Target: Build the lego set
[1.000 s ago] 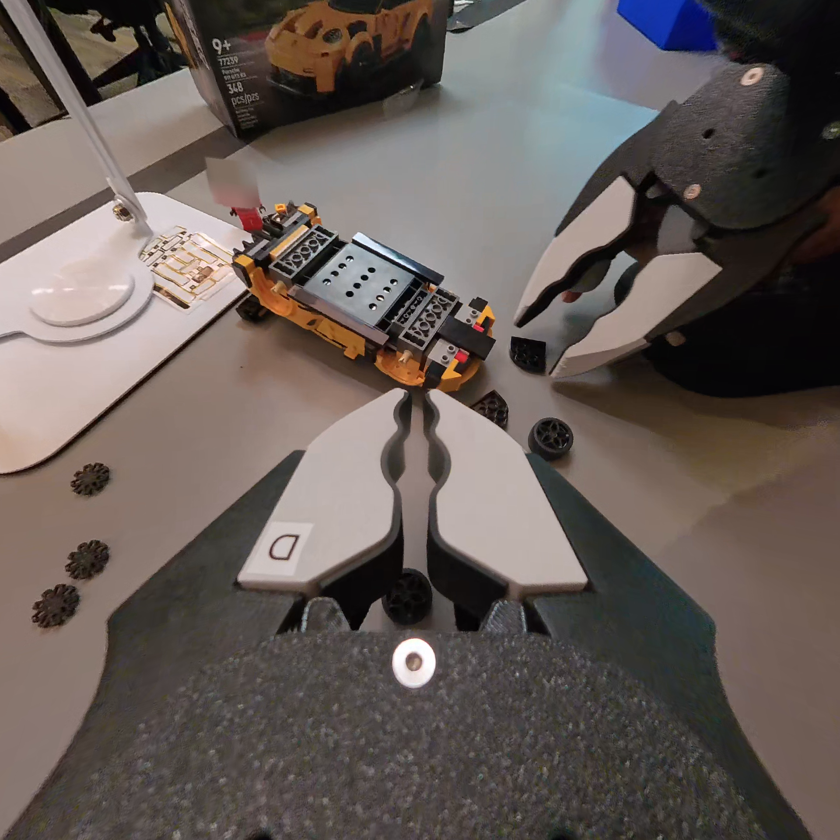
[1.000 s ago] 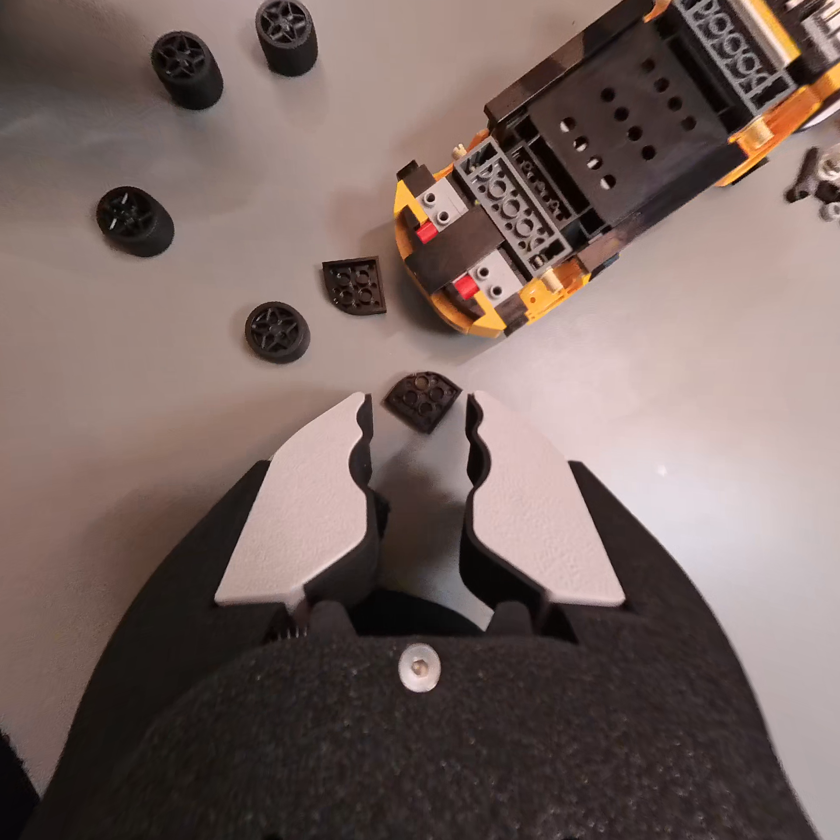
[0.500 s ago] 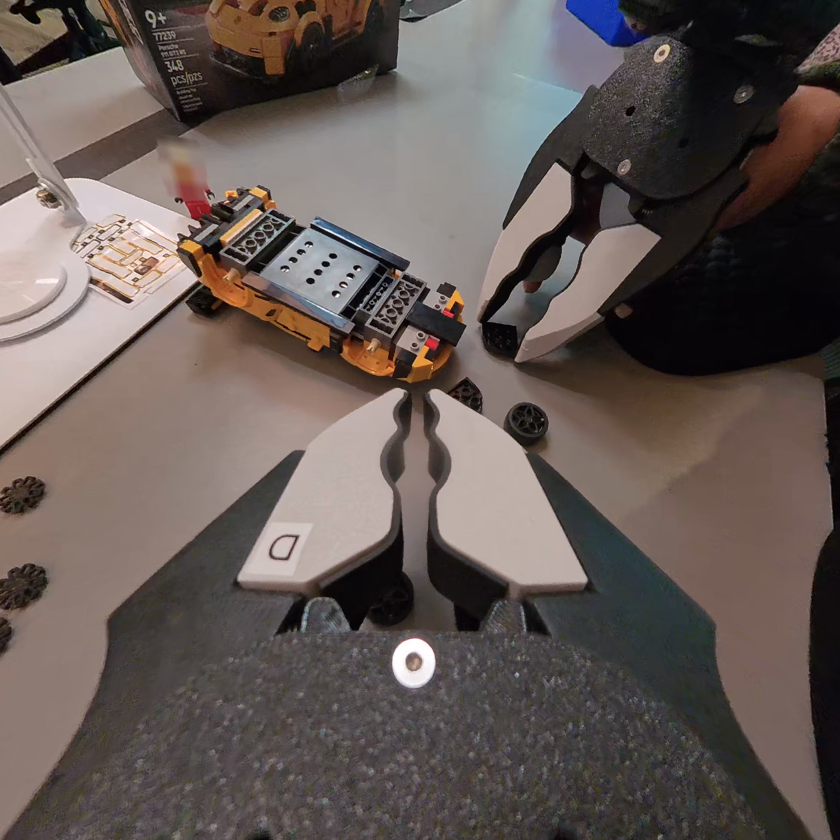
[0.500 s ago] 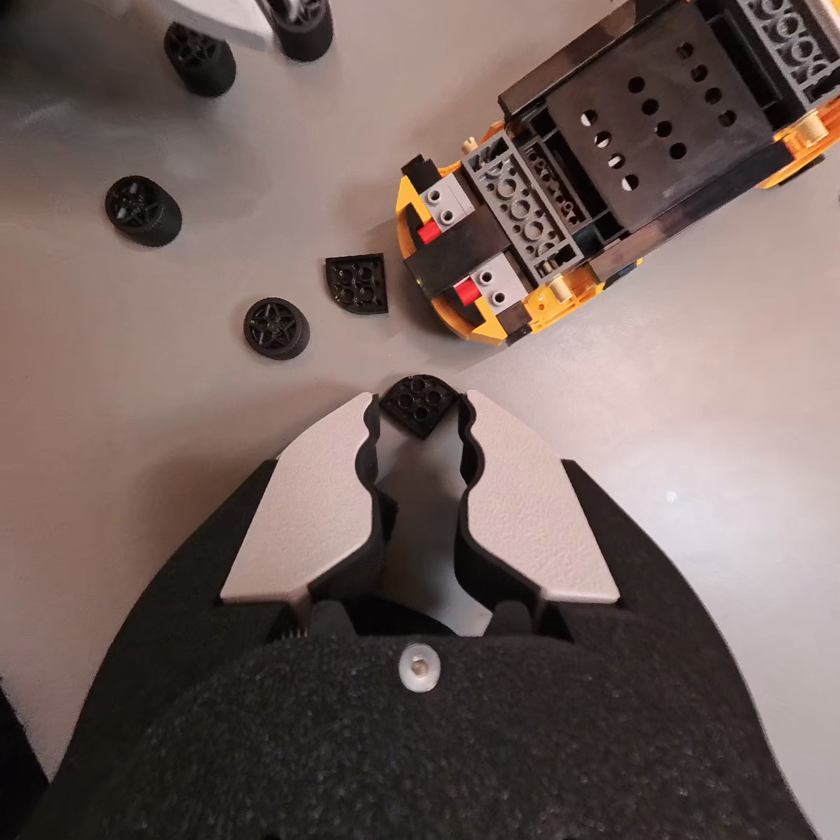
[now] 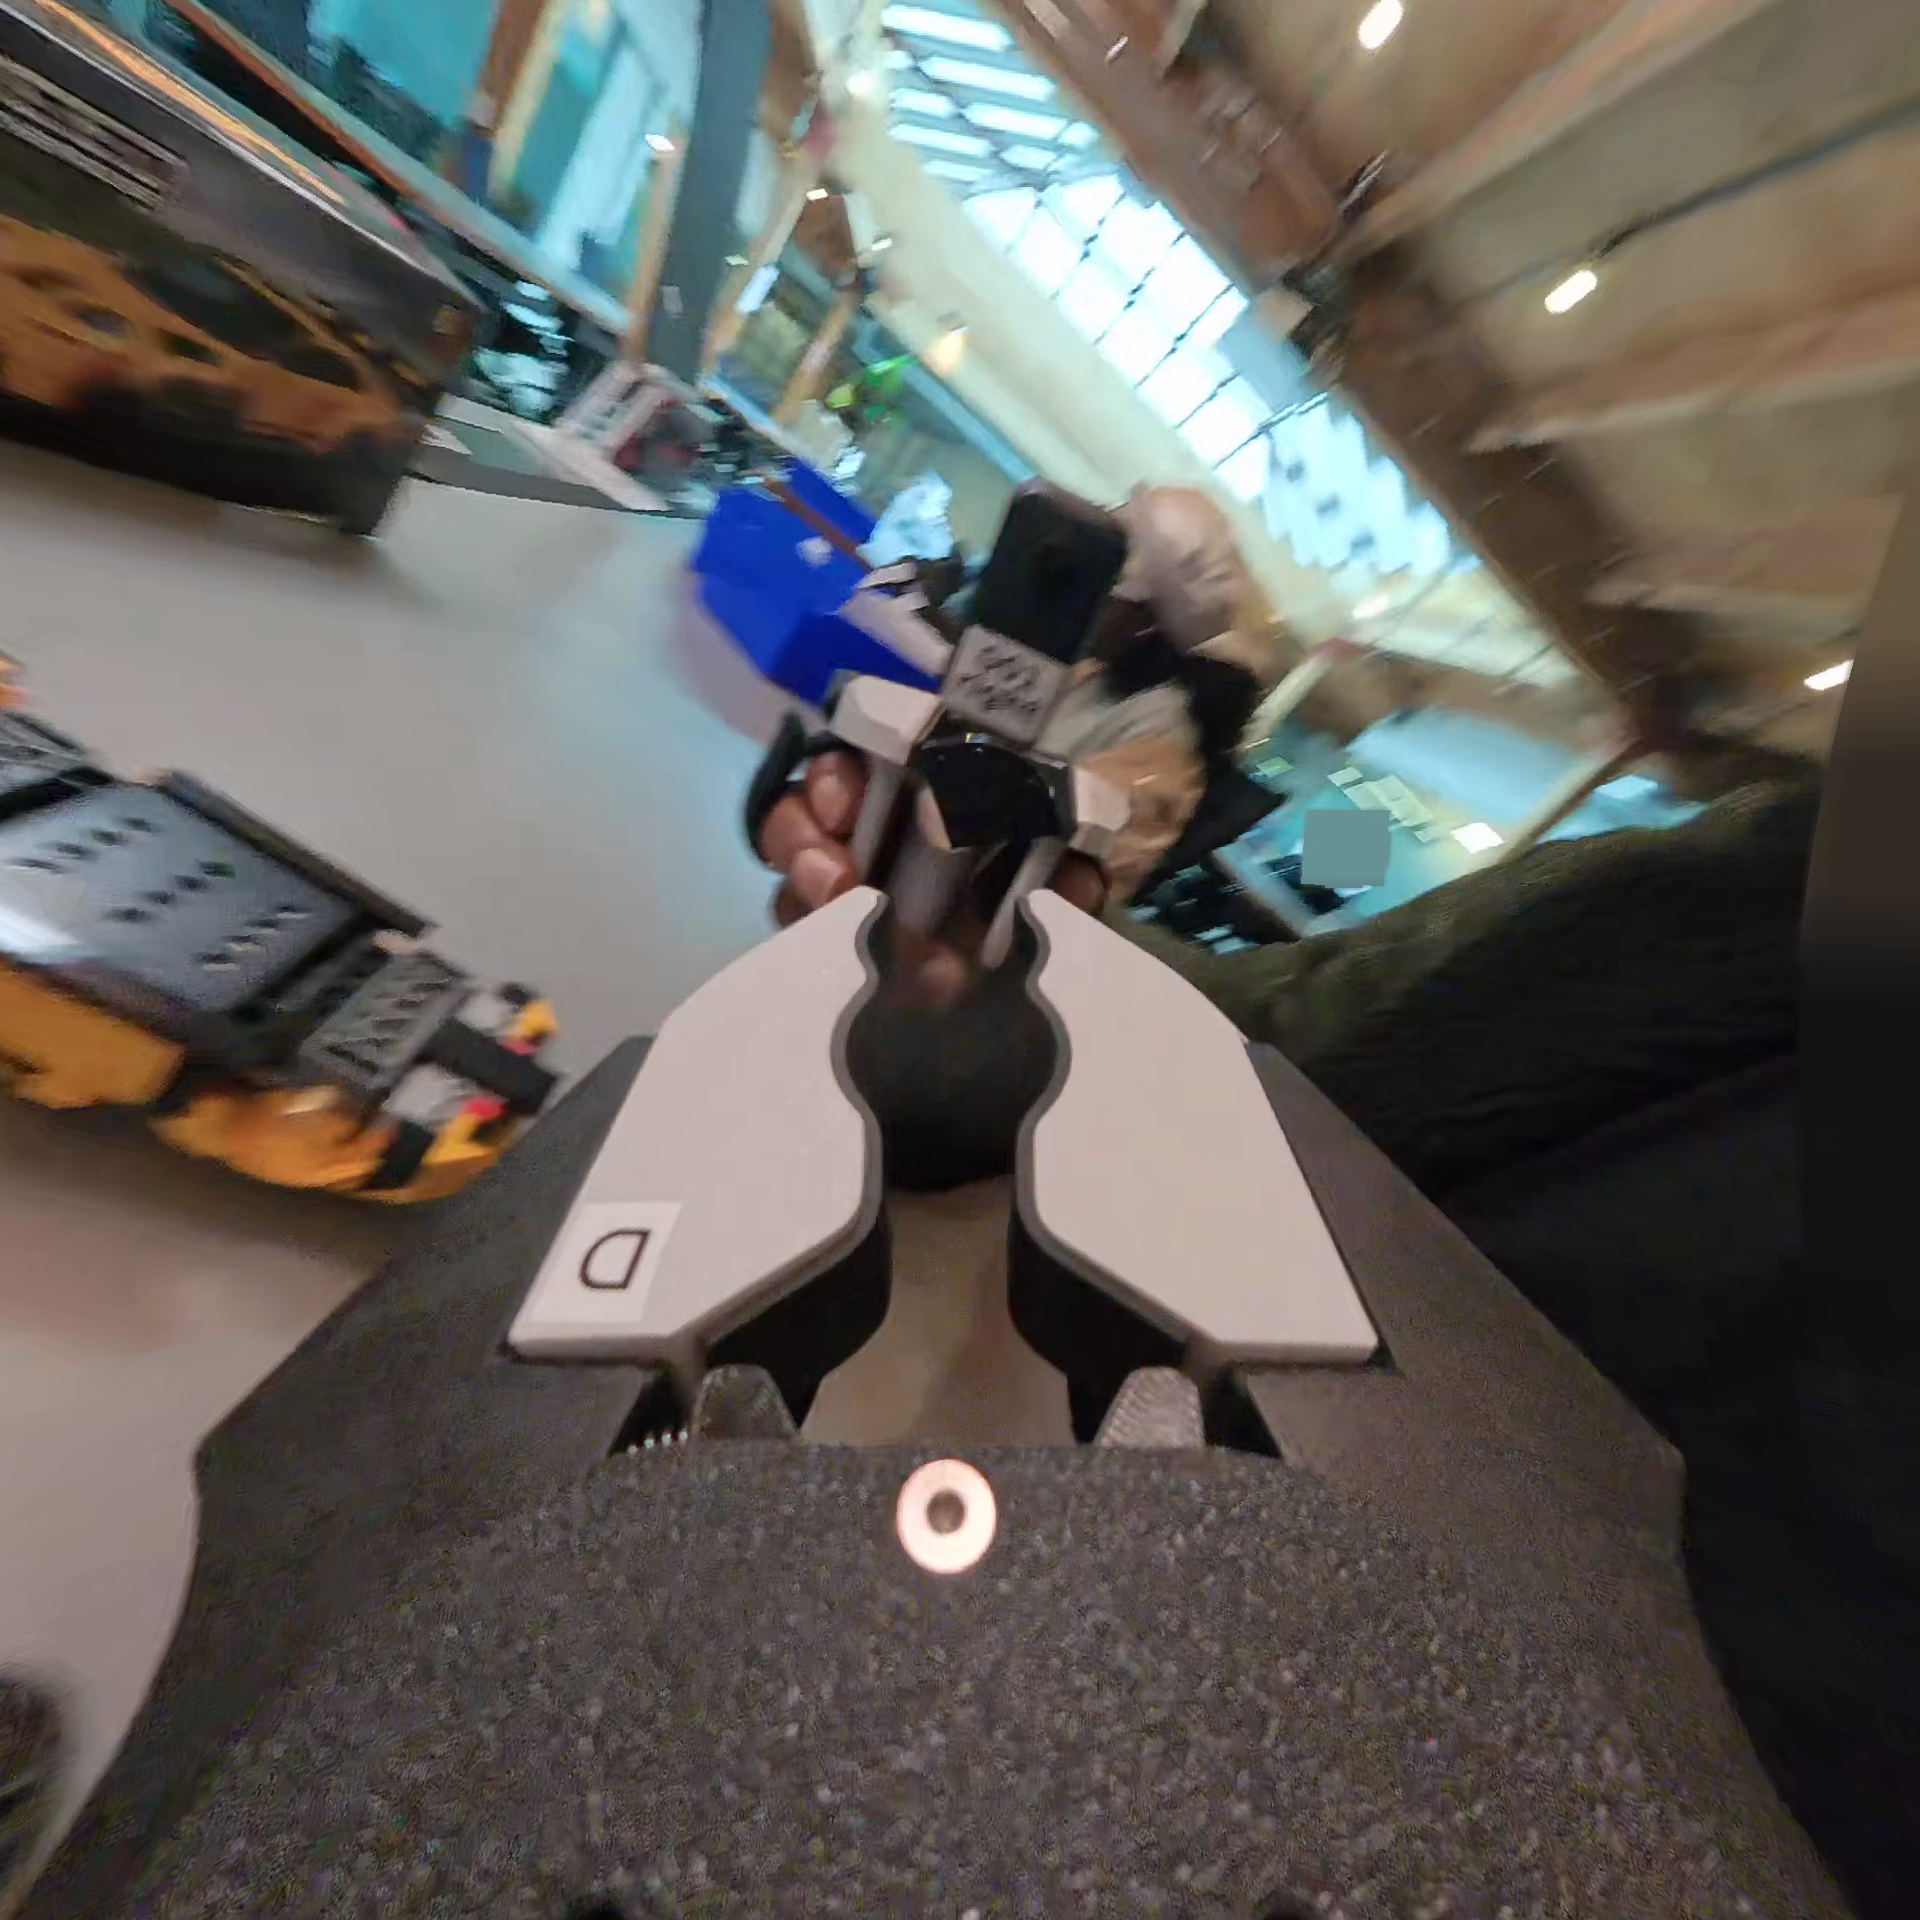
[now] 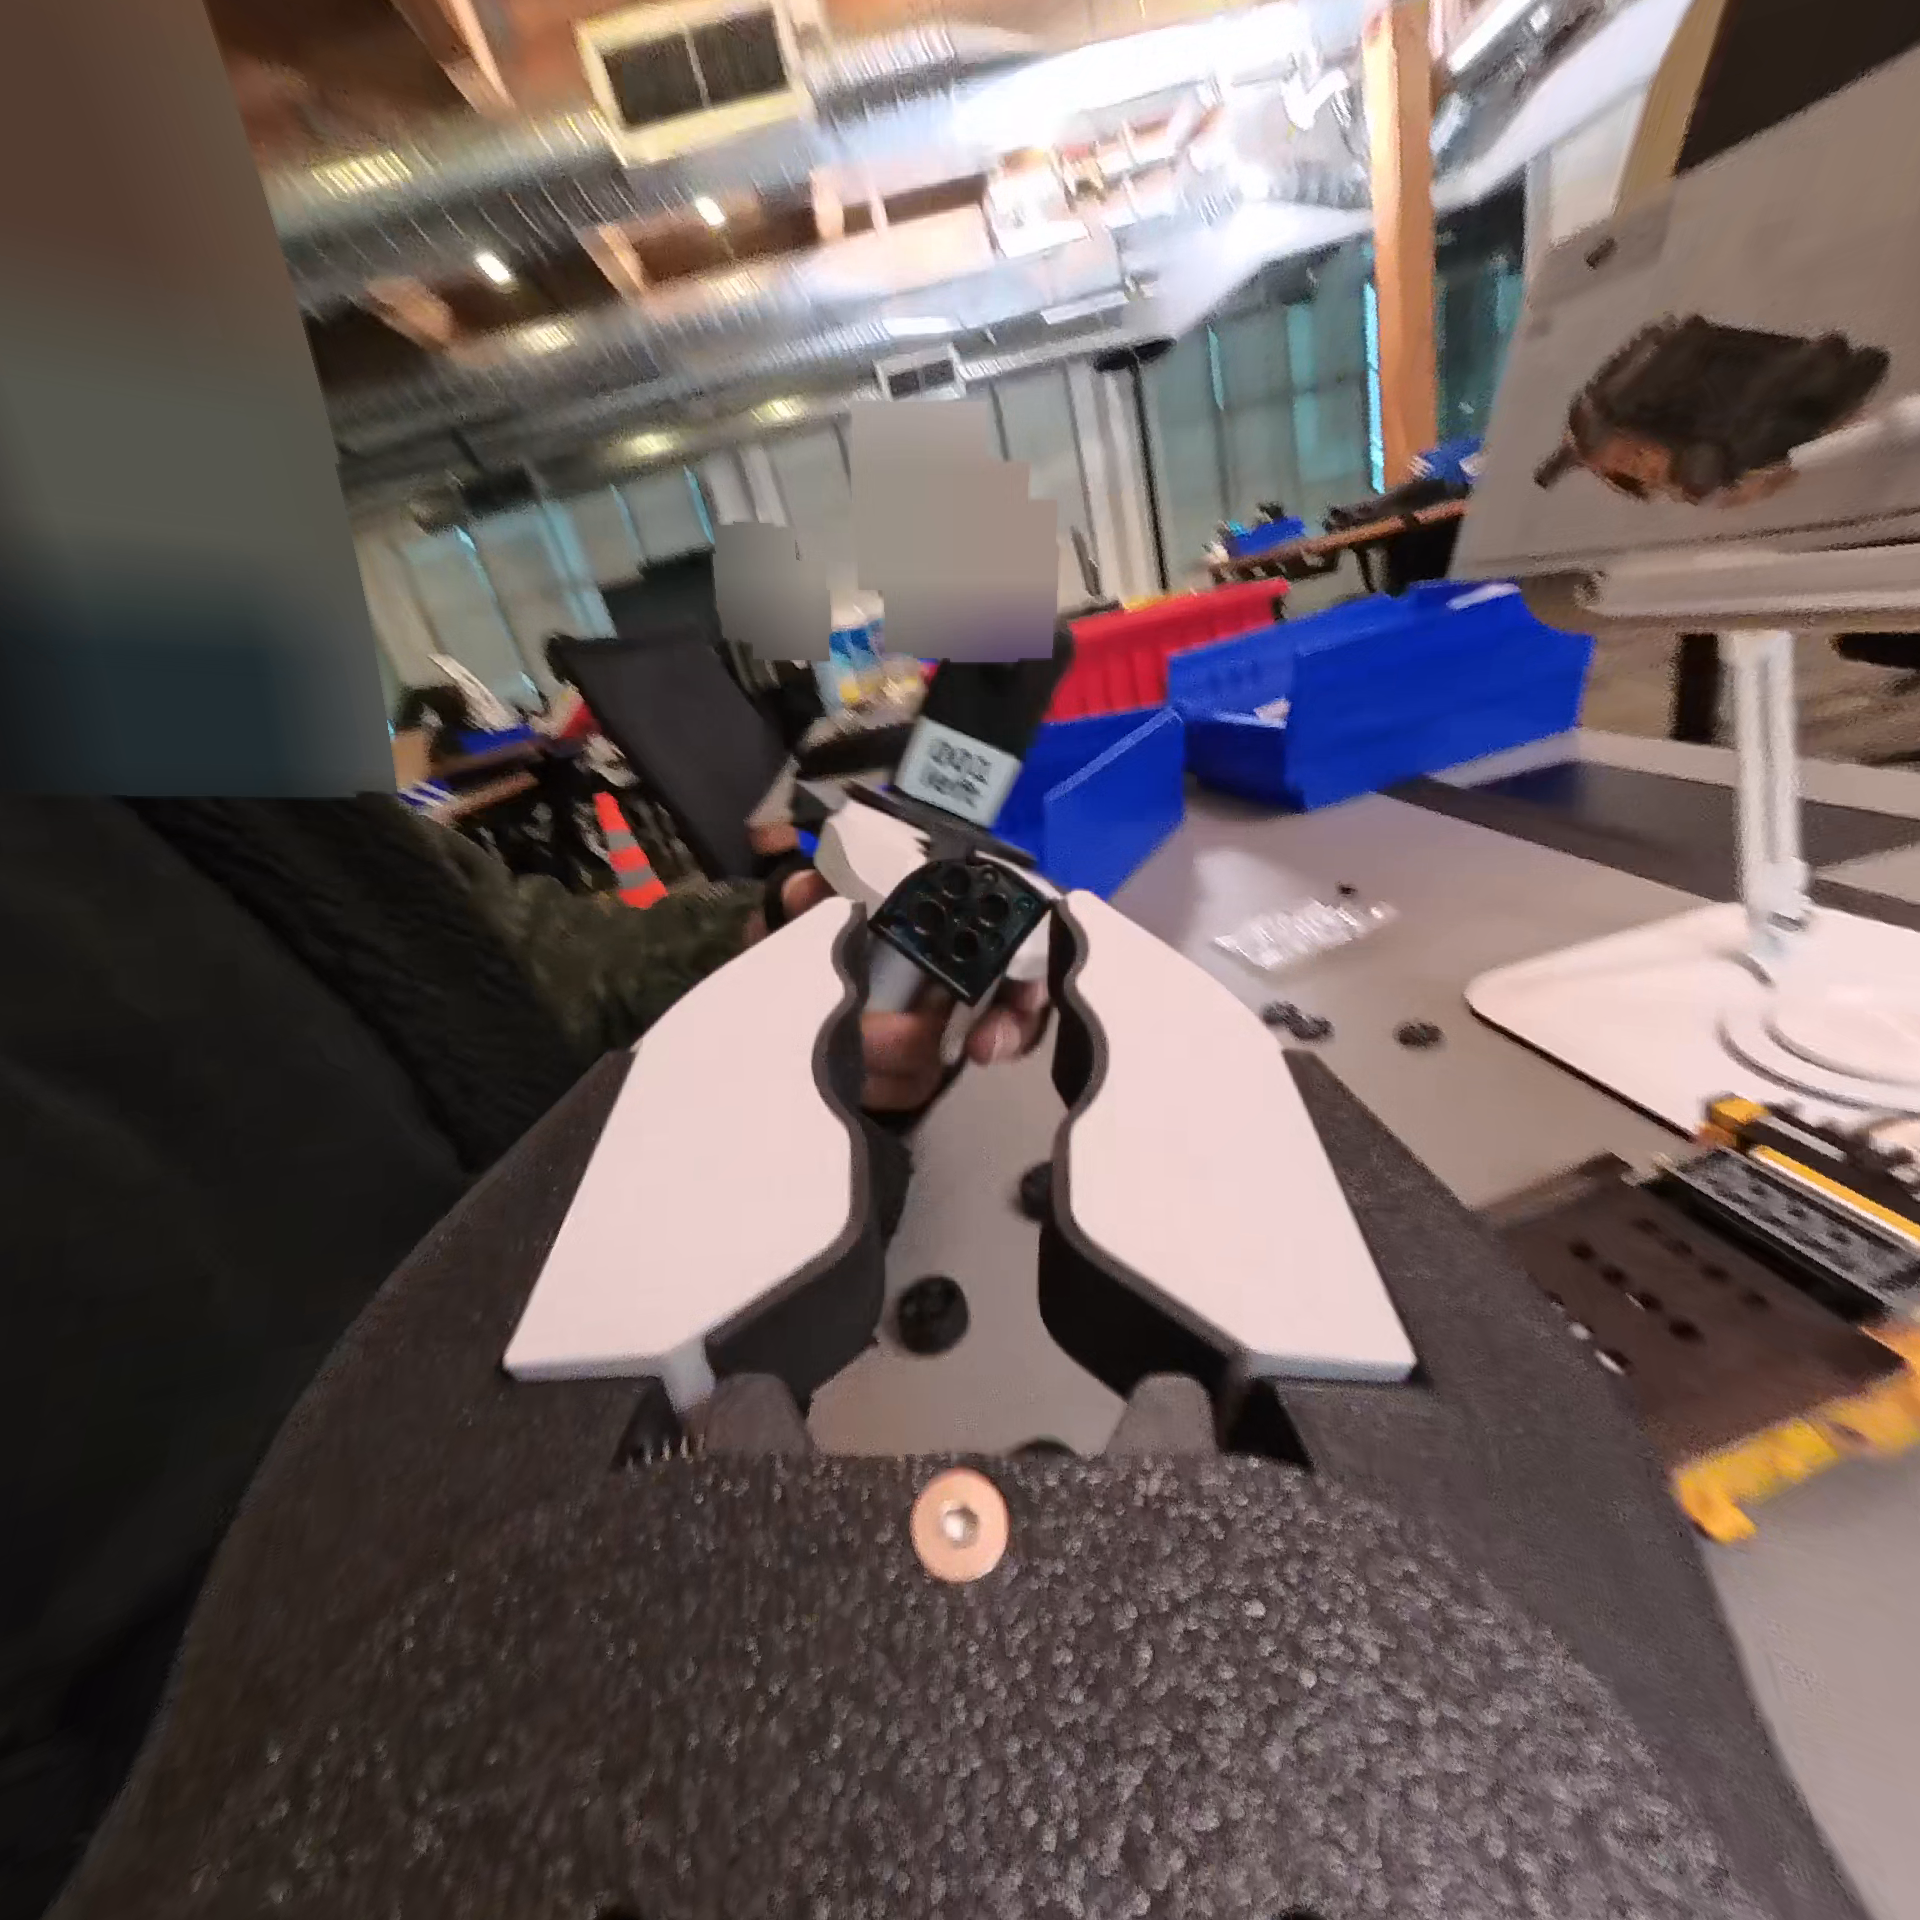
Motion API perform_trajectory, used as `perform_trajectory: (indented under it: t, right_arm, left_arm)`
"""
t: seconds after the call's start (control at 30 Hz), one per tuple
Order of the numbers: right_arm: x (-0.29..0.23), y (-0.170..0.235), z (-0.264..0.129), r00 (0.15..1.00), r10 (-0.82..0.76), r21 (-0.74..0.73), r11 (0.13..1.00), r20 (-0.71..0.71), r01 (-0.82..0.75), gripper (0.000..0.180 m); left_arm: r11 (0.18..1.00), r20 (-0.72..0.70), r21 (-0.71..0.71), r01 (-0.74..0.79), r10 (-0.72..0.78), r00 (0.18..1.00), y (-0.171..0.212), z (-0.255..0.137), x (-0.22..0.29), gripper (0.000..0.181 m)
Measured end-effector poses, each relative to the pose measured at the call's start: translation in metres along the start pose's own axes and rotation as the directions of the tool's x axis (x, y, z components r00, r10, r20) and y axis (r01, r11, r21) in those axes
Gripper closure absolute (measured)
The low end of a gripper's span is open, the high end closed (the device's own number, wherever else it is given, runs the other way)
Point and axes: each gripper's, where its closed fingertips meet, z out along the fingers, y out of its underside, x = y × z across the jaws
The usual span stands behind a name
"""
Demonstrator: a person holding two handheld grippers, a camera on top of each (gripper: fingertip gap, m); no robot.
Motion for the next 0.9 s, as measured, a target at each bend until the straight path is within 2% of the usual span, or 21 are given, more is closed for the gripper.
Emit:
perform_trajectory:
  t: [0.1,0.2,0.27,0.33,0.47,0.57,0.6,0.63,0.67,0.77,0.83,0.9]
  right_arm:
    - [-0.012,-0.002,0.004,0.998,-0.006,0.021,1.0,0.065,0.004,0.148]
    - [-0.018,0.005,0.01,0.995,-0.083,-0.009,0.996,0.063,0.083,0.147]
    - [-0.019,0.01,0.012,0.988,-0.146,-0.041,0.988,0.048,0.148,0.147]
    - [-0.02,0.014,0.013,0.981,-0.191,-0.062,0.979,0.04,0.194,0.147]
    - [-0.012,0.023,0.011,0.962,-0.274,-0.126,0.954,0.002,0.272,0.148]
    - [0.0,0.039,0.008,0.925,-0.379,-0.243,0.9,-0.032,0.361,0.147]
    - [0.005,0.047,0.006,0.909,-0.416,-0.3,0.872,-0.038,0.387,0.148]
    - [0.009,0.055,0.004,0.898,-0.439,-0.352,0.847,-0.037,0.399,0.157]
    - [0.011,0.06,0.002,0.9,-0.435,-0.382,0.838,-0.036,0.389,0.157]
    - [0.011,0.064,-0.002,0.965,-0.259,-0.394,0.891,-0.036,0.225,0.145]
    - [0.016,0.058,-0.002,0.986,-0.149,-0.369,0.923,-0.079,0.11,0.148]
    - [0.024,0.058,-0.001,0.987,-0.092,-0.386,0.922,-0.135,0.033,0.152]
  left_arm:
    - [0.986,-0.126,0.021,0.168,-0.164,0.978,0.0,0.009,0.009,0.149]
    - [0.954,-0.242,0.001,0.301,-0.292,0.925,0.003,0.018,0.02,0.141]
    - [0.932,-0.286,-0.017,0.362,-0.352,0.891,0.007,0.021,0.024,0.142]
    - [0.915,-0.331,-0.045,0.401,-0.393,0.858,0.009,0.02,0.029,0.151]
    - [0.929,-0.247,-0.056,0.367,-0.369,0.896,0.015,0.02,0.018,0.153]
    - [0.964,-0.056,-0.108,0.242,-0.249,0.967,0.026,0.018,-0.001,0.154]
    - [0.974,0.028,-0.143,0.177,-0.174,0.984,0.03,0.016,-0.009,0.153]
    - [0.98,0.127,-0.174,0.1,-0.079,0.989,0.032,0.013,-0.021,0.153]
    - [0.973,0.221,-0.228,0.013,0.039,0.974,0.034,0.008,-0.032,0.154]
    - [0.879,0.377,-0.425,-0.215,0.389,0.841,0.036,-0.008,-0.054,0.154]
    - [0.766,0.382,-0.557,-0.323,0.581,0.719,0.04,-0.014,-0.061,0.154]
    - [0.664,0.35,-0.646,-0.375,0.696,0.627,0.047,-0.014,-0.064,0.153]
